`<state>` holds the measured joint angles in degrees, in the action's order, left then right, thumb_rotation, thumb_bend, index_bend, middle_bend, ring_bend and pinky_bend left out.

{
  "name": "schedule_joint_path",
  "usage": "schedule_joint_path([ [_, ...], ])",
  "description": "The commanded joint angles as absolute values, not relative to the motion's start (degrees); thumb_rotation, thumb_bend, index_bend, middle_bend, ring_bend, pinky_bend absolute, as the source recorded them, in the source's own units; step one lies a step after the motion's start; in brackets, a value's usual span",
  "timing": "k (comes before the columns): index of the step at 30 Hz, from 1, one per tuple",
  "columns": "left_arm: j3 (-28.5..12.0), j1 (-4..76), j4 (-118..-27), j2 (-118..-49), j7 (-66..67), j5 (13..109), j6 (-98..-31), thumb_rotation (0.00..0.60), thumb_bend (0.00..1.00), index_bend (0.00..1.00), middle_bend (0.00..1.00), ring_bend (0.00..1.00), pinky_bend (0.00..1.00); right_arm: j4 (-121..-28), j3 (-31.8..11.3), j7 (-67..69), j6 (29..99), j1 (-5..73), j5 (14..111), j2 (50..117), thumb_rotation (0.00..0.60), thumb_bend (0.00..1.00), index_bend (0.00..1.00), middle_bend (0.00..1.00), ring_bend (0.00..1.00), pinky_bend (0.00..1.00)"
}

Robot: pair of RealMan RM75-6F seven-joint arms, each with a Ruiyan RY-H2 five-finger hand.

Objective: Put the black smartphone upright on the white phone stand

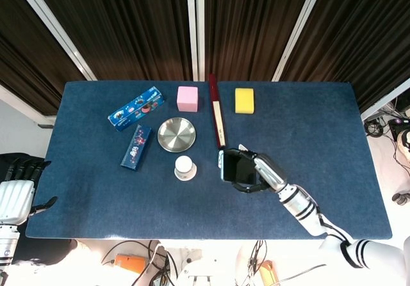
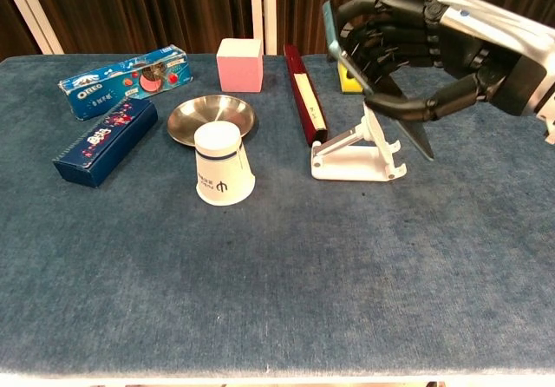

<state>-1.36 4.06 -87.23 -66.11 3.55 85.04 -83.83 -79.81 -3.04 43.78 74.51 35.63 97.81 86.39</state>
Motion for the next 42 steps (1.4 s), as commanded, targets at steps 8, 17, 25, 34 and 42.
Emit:
schedule_joint_path([
  [8,-1.54,4.36,-90.47,-64.82,6.01,84.22,-83.28,0.600,0.09,0.17,0.19,0.11,0.00,-52.39,-6.28,66.69,79.80,37.21,95.25,99.29,0.600,0.50,0.65,0.51,0.38,0.40],
  [17,-1.72,4.36,-92.79,-63.50,7.61,83.47,-83.19,0.600,0.09,0.17,0.19,0.11,0.00,-38.95,-5.23,78.15,79.03,39.60,95.28,105.80,0.600,0.49,0.64,0.51,0.36,0.38],
  [25,-1.80,4.54,-94.59,-62.78,8.93,83.00,-82.92,0.600,0.09,0.17,0.19,0.11,0.00,-32.19,-3.96,83.08,78.35,41.05,95.38,108.77,0.600,0.49,0.62,0.51,0.33,0.35],
  [34,-1.92,4.78,-95.86,-62.41,10.09,82.62,-82.68,0.600,0.09,0.17,0.19,0.11,0.00,-27.11,-2.70,86.30,78.33,41.22,95.10,111.64,0.600,0.47,0.60,0.51,0.29,0.34],
  [42,-2.06,5.10,-96.76,-62.16,10.96,82.52,-82.54,0.600,0.09,0.17,0.19,0.11,0.00,-23.93,-1.41,87.78,78.07,40.99,95.09,113.16,0.600,0.47,0.58,0.49,0.28,0.34],
])
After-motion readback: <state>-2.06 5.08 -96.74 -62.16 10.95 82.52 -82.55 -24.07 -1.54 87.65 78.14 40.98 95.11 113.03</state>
